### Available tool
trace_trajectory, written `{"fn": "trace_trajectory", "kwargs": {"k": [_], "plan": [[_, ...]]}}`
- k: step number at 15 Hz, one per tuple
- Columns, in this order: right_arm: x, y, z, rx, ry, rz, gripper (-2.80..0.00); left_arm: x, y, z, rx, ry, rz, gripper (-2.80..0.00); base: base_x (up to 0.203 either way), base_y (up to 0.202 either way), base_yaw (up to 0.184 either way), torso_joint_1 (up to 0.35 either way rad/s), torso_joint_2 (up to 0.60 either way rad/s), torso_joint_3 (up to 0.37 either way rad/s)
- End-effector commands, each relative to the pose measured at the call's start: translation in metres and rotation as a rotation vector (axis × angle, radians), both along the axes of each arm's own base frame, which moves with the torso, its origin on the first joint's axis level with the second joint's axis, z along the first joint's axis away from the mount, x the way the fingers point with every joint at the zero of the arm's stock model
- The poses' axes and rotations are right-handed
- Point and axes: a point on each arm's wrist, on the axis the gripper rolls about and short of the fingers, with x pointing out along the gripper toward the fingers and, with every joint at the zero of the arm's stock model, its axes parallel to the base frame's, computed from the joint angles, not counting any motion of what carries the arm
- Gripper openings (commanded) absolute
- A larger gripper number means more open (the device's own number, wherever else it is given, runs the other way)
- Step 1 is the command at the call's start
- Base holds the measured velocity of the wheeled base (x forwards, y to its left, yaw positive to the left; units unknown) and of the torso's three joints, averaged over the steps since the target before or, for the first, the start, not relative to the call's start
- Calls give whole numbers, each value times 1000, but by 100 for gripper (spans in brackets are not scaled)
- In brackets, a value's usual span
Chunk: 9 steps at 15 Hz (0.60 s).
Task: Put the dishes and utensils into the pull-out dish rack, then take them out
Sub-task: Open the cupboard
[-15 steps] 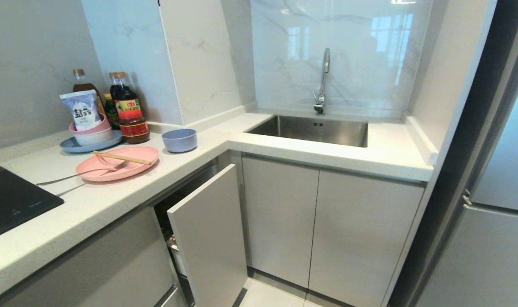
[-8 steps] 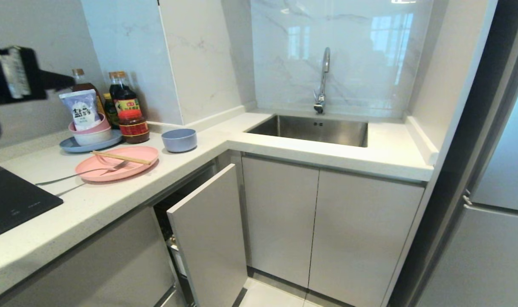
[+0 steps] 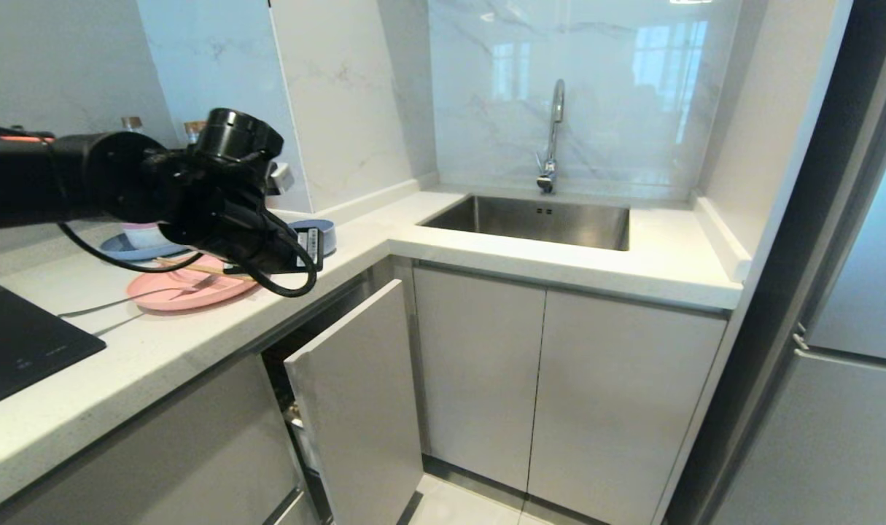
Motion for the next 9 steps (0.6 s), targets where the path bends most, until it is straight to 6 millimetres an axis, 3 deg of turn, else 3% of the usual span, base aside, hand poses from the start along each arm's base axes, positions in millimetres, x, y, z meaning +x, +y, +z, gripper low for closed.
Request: {"fn": "trace_trajectory", "kwargs": {"k": [1, 9], "plan": [[0, 0, 0, -1, 0, 0, -280, 28, -8, -34, 9, 109, 26, -280, 0, 0, 0, 0, 0, 0], [0, 0, 0, -1, 0, -1, -280, 70, 3, -79, 25, 185, 125, -280, 0, 0, 0, 0, 0, 0]]}}
